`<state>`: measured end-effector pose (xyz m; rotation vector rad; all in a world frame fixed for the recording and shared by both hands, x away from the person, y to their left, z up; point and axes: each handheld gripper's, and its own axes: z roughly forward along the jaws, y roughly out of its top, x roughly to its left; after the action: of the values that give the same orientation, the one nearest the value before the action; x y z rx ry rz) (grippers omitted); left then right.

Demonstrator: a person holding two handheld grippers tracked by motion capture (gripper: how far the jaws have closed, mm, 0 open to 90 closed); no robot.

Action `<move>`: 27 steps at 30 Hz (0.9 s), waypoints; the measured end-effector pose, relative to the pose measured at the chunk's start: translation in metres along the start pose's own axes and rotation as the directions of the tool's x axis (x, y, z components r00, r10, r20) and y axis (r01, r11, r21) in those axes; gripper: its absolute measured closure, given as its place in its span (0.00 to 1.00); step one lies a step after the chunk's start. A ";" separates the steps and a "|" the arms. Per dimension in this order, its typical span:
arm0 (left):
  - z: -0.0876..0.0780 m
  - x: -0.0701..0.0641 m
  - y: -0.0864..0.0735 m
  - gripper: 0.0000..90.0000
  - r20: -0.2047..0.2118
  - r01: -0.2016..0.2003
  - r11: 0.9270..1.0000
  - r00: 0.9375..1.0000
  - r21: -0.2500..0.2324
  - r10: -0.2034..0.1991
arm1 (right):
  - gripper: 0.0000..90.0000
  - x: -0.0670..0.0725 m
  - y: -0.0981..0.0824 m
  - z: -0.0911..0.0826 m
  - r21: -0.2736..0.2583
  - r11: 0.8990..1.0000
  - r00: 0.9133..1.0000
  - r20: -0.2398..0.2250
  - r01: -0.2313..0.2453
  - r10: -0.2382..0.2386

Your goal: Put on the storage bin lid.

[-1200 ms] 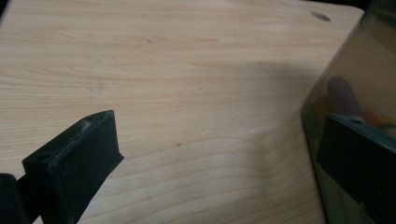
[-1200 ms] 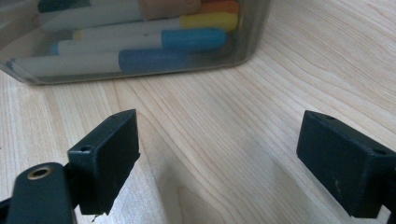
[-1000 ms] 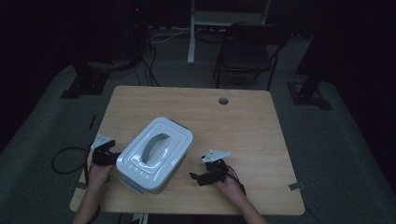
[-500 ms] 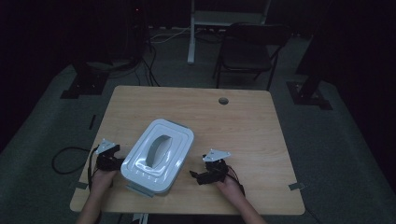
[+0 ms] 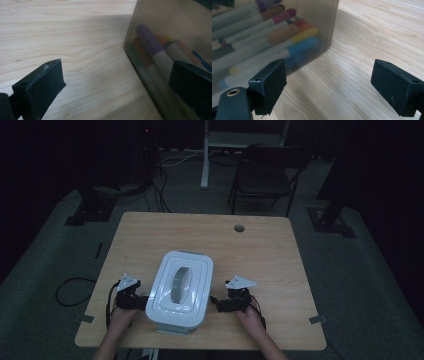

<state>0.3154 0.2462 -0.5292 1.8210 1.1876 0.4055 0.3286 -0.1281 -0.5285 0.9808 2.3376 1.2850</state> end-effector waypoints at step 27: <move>0.021 -0.044 0.006 0.01 0.081 -0.095 0.994 0.993 0.052 0.091 | 0.14 -0.031 -0.017 -0.027 -0.008 0.999 0.990 0.133 -0.043 0.044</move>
<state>0.3111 0.1969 -0.5274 1.9282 1.0729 0.3533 0.3294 -0.1722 -0.5294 1.0873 2.2230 1.2012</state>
